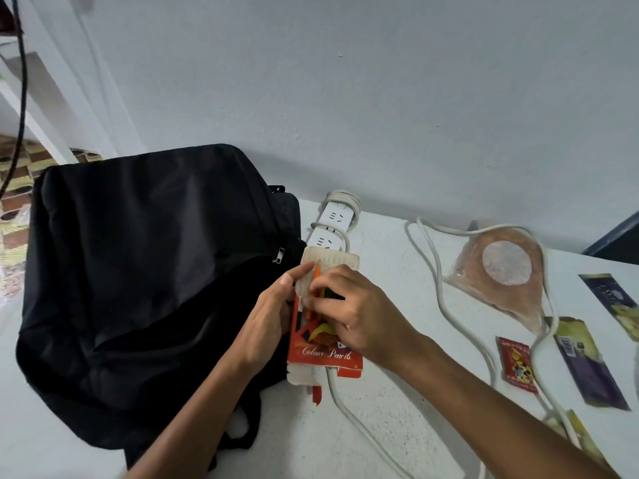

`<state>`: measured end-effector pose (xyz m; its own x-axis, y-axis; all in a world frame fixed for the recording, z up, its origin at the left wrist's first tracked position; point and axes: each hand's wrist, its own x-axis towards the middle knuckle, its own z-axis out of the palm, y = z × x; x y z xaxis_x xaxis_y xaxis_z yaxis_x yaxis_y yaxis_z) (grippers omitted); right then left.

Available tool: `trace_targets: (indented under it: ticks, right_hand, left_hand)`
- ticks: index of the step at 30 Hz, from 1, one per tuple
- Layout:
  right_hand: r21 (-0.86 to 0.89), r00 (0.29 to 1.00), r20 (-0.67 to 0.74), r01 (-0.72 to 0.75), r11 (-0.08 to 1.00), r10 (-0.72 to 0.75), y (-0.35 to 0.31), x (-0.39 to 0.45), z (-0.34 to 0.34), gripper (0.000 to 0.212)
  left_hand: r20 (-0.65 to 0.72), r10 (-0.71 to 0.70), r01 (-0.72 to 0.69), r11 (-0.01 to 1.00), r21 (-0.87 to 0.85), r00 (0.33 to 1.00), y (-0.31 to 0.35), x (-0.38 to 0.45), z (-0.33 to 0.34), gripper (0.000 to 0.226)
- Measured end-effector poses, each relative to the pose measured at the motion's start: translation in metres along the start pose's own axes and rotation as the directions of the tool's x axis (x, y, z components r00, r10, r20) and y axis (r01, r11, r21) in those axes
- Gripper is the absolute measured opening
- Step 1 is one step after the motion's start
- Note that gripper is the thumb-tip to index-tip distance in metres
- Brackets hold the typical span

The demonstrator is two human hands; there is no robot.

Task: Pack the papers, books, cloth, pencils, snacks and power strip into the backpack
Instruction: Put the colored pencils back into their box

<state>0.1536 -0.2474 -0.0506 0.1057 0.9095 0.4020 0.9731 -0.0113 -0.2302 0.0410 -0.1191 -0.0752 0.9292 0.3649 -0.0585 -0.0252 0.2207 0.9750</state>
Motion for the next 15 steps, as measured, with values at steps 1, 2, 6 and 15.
trace_targets:
  ticks: [1, 2, 6, 15]
  right_hand:
    - [0.01, 1.0, -0.011, 0.002, 1.0, -0.001, -0.001, 0.0, 0.001, 0.019]
    - [0.021, 1.0, -0.023, 0.006, 1.0, -0.005, -0.003, -0.001, 0.001, 0.019]
    - [0.047, 0.998, -0.066, 0.021, 0.999, -0.018, -0.01, -0.006, 0.002, 0.022]
    - [0.085, 0.991, -0.137, 0.007, 0.996, 0.005, -0.012, -0.01, 0.006, 0.027]
  left_hand:
    - [-0.002, 0.001, -0.001, 1.0, -0.003, 1.0, 0.0, 0.0, 0.0, 0.051]
    - [-0.005, 0.001, -0.001, 1.0, -0.006, 1.0, 0.0, 0.0, 0.0, 0.051]
    - [-0.004, -0.002, 0.002, 1.0, -0.003, 1.0, 0.0, -0.001, -0.002, 0.057]
    - [0.008, -0.015, 0.015, 0.999, -0.049, 1.0, 0.001, -0.002, 0.0, 0.058]
